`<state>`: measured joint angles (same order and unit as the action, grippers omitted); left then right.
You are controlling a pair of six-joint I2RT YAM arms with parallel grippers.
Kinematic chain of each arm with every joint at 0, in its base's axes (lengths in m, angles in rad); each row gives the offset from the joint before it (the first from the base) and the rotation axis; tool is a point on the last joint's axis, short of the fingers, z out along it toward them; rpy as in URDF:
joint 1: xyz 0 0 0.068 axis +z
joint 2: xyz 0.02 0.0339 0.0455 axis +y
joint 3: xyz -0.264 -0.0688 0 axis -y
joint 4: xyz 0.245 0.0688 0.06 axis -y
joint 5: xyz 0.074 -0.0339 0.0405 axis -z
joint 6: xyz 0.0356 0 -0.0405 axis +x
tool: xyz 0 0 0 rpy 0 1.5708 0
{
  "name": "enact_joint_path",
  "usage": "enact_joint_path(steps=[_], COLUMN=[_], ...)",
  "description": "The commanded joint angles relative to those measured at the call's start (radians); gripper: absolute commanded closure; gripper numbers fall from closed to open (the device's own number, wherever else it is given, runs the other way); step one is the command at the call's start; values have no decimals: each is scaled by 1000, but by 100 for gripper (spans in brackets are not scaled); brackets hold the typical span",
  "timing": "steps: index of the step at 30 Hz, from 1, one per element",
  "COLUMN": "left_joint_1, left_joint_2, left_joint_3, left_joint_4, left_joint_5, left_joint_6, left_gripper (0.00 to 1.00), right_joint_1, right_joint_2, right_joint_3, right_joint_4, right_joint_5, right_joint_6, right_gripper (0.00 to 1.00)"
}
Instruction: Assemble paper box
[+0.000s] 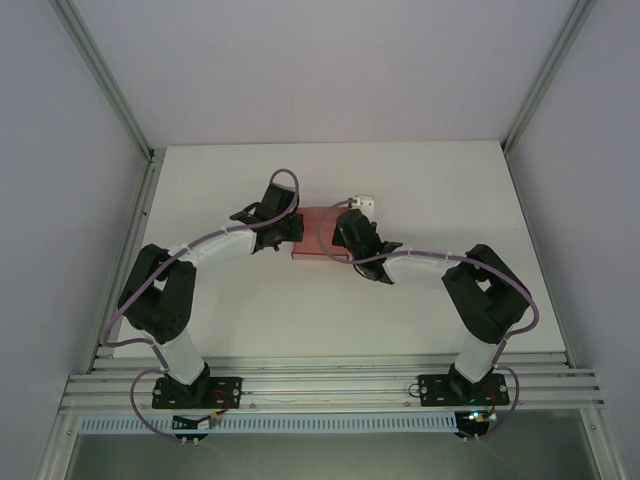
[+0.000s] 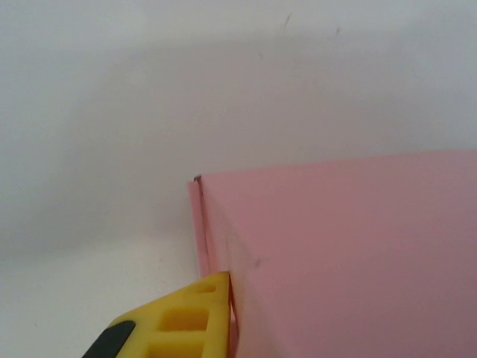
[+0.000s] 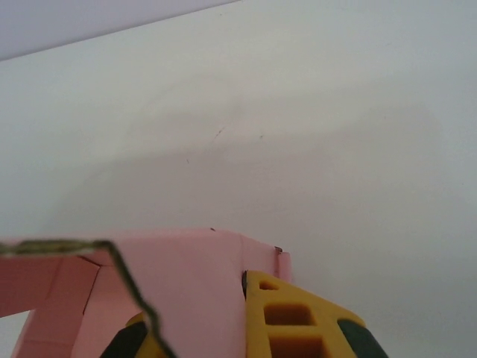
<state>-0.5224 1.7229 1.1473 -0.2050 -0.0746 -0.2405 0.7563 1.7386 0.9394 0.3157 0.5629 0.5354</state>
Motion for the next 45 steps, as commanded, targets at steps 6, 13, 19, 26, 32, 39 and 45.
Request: enact_joint_path(steps=[6, 13, 19, 26, 32, 39, 45], left_joint_1=[-32, -37, -37, -36, -36, -35, 21], left_joint_2=[-77, -141, -202, -372, -565, -700, -522], left_joint_3=[-231, -324, -343, -385, -426, -339, -261], left_joint_4=[197, 205, 175, 46, -66, -210, -193], left_joint_5=[67, 43, 33, -4, -19, -120, -126], left_joint_6=[-27, -27, -48, -80, -129, -302, -436], left_gripper=[85, 81, 69, 34, 1, 0, 0], right_joint_1=[79, 129, 161, 164, 166, 169, 182], right_joint_2=[0, 13, 87, 74, 75, 69, 56], right_joint_3=[-175, -326, -442, -405, -398, -389, -386], right_joint_4=[229, 453, 725, 609, 577, 514, 485], right_joint_5=[15, 15, 12, 49, 27, 25, 14], right_joint_6=[13, -61, -114, -195, -215, -233, -268], right_gripper=[97, 96, 94, 94, 94, 90, 81])
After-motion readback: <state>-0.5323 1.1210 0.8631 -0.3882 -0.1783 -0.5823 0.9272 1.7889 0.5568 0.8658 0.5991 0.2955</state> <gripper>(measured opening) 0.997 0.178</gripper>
